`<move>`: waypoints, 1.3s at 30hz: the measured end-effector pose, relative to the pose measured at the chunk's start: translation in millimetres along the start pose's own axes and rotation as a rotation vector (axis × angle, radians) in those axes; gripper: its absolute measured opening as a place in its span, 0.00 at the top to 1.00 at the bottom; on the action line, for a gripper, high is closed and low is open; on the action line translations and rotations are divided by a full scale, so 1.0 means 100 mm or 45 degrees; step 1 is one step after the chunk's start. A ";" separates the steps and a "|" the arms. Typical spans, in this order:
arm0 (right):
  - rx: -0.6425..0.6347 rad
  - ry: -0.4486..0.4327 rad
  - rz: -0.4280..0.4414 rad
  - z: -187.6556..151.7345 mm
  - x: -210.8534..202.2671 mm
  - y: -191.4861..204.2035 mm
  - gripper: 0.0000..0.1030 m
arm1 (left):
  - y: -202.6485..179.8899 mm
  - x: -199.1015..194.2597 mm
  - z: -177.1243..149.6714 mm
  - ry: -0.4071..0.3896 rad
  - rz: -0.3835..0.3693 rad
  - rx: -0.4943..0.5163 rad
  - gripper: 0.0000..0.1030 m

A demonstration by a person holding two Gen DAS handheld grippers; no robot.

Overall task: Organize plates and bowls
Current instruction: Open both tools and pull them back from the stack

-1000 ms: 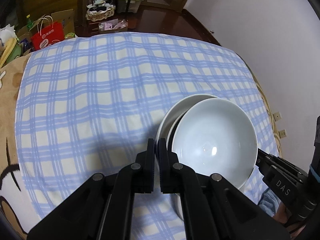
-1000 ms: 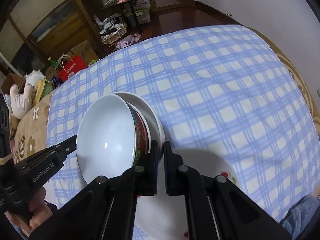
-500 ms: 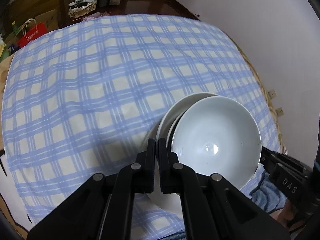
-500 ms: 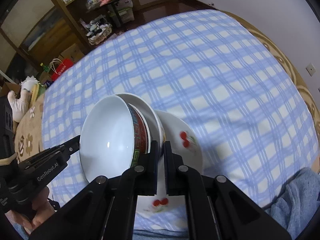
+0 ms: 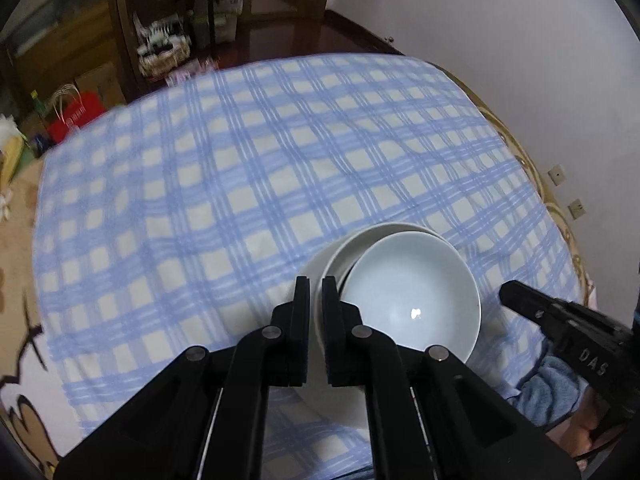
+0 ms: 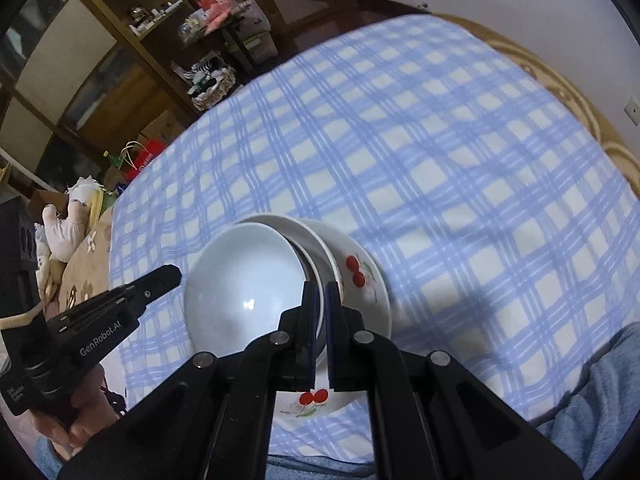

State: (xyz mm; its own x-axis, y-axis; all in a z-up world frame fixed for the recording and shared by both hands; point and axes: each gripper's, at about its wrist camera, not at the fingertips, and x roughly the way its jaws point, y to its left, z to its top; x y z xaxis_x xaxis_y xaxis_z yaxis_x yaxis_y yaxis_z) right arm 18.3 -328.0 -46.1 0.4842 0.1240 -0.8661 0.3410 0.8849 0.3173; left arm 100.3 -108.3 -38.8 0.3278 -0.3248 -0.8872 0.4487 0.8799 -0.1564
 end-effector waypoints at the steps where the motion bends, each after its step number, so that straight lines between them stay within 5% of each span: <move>1: -0.002 -0.012 0.009 0.00 -0.04 0.00 0.95 | 0.01 -0.05 0.00 -0.010 0.008 0.007 0.93; 9: -0.067 -0.092 0.019 -0.09 -0.35 0.02 0.91 | 0.09 -0.52 -0.19 -0.135 0.093 0.032 0.83; 13: -0.098 -0.180 0.046 -0.20 -0.64 0.00 0.72 | 0.13 -0.75 -0.35 -0.211 0.113 0.025 0.80; 21: -0.143 -0.345 0.043 -0.40 -1.16 -0.08 0.60 | 0.13 -1.21 -0.64 -0.421 0.196 0.055 0.68; 24: -0.172 -0.404 0.018 -0.49 -1.29 -0.12 0.50 | 0.09 -1.33 -0.74 -0.500 0.235 0.081 0.58; 29: -0.207 -0.496 -0.024 -0.63 -1.41 -0.13 0.32 | 0.05 -1.41 -0.86 -0.548 0.217 0.071 0.56; 34: -0.210 -0.573 0.009 -0.72 -1.45 -0.18 0.18 | -0.05 -1.45 -0.97 -0.635 0.279 0.120 0.29; 39: -0.181 -0.570 -0.025 -0.74 -1.36 -0.22 0.08 | -0.14 -1.41 -1.09 -0.677 0.336 0.165 0.20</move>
State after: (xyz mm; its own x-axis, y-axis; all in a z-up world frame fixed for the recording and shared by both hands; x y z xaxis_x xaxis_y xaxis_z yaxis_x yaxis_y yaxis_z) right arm -115.1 -331.2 36.4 0.7894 -0.0718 -0.6096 0.2550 0.9417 0.2193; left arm -42.6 -36.9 41.8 0.7974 -0.2595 -0.5448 0.3824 0.9157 0.1235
